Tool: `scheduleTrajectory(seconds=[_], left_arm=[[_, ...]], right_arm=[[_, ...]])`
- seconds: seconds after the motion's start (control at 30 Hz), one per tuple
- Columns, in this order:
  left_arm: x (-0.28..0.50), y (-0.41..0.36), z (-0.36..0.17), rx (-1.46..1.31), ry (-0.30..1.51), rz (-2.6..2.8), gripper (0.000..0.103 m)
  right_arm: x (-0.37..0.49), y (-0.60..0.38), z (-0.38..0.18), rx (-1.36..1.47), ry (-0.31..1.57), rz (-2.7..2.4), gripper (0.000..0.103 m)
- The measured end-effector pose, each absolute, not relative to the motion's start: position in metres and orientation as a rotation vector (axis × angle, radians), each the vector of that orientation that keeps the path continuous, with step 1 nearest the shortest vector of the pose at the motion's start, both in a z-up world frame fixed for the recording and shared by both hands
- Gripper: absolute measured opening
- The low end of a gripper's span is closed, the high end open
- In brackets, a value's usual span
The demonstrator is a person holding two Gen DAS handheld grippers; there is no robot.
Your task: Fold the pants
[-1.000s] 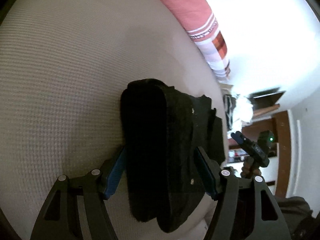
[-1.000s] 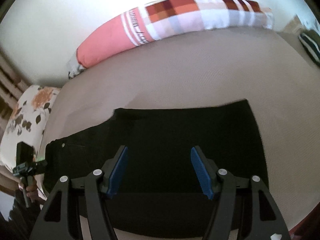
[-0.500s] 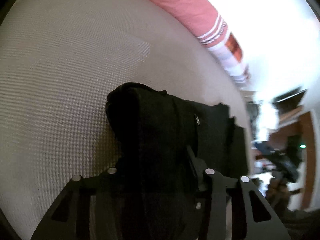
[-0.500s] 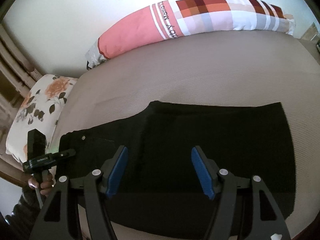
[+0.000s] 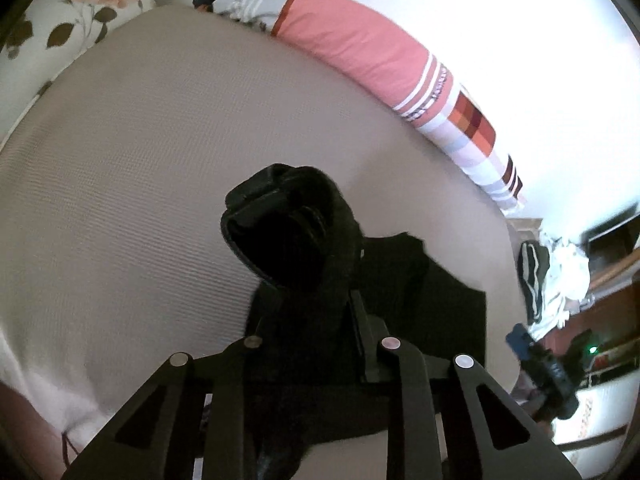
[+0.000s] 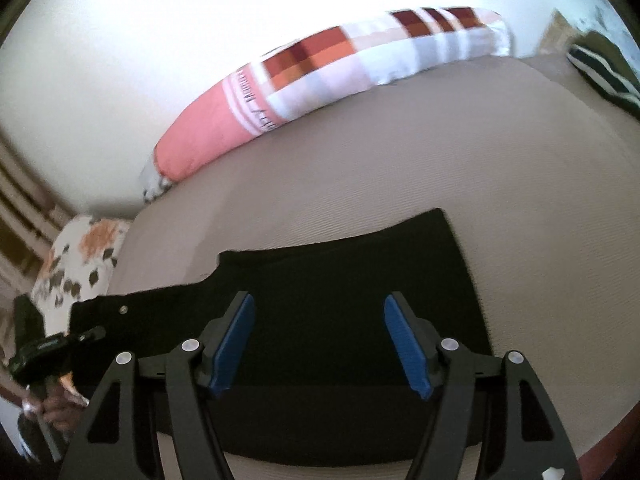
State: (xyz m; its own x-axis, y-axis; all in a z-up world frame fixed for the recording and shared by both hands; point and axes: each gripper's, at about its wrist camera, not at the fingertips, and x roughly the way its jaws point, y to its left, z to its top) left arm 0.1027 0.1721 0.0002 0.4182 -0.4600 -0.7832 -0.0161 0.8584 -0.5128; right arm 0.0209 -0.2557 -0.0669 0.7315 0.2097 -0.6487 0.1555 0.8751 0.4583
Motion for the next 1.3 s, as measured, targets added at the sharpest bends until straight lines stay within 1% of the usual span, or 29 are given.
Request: scheduleTrajectory(seconds=[0.2,0.3,0.63,0.87,1.1,1.23,1.3], left_arm=[[0.099,0.118,0.032,-0.537,1.068,-0.351,0.023],[0.104,0.076,0.039,-0.54,1.062,-0.406,0.023],[0.111,-0.025,0.018,-0.434,1.122,-0.505,0.023],[0.11,-0.059,-0.008,-0.312,1.145,-0.498,0.023],[0.104,-0.082,-0.024,-0.208,1.163,-0.473,0.028],[0.102,-0.086,-0.026,-0.2,1.166,-0.459,0.029],[0.101,-0.086,-0.026,-0.205,1.168,-0.463,0.032]], right_arm=[[0.019,-0.271,-0.072,0.477,0.758,-0.004,0.066],[0.017,-0.276,-0.073,0.452,0.772,-0.042,0.066],[0.015,-0.289,-0.071,0.497,0.767,-0.064,0.066],[0.015,-0.299,-0.072,0.541,0.764,-0.075,0.066],[0.017,-0.296,-0.074,0.524,0.775,-0.065,0.066],[0.017,-0.295,-0.074,0.521,0.771,-0.068,0.066],[0.017,-0.296,-0.074,0.52,0.771,-0.069,0.066]])
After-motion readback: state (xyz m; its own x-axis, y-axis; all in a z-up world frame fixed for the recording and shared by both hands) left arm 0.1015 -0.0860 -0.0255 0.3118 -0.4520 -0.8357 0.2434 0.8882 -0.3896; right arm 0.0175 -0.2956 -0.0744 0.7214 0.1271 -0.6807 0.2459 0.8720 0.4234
